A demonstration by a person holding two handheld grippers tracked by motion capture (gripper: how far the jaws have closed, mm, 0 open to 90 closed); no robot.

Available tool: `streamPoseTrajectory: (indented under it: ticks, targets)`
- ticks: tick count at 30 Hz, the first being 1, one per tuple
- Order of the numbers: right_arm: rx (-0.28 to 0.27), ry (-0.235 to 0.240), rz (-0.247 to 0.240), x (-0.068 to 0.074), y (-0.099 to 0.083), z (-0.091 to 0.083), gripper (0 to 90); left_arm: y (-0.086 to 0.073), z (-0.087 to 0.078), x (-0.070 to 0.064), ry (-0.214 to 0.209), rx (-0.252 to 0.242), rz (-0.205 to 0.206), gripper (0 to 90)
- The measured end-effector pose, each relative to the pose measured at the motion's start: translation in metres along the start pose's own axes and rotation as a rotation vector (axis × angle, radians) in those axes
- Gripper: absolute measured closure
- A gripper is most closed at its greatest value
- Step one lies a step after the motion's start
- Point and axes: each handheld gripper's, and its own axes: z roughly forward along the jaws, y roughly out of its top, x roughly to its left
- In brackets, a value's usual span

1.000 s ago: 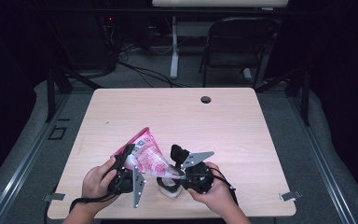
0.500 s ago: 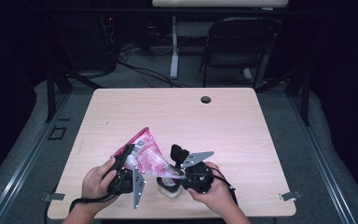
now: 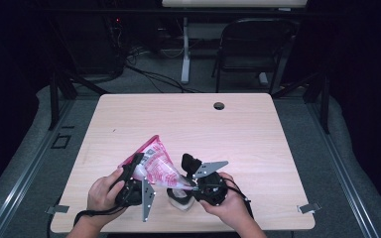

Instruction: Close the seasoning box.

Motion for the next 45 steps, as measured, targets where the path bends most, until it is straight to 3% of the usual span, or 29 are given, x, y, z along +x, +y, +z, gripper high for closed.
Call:
streamPoseTrajectory:
  ticks: [45]
  targets:
    - [-0.003,-0.001,0.008,-0.0010,-0.0003,0.0011,90.0,0.0034,-0.0023,0.0029,0.013,-0.003,0.017,70.4]
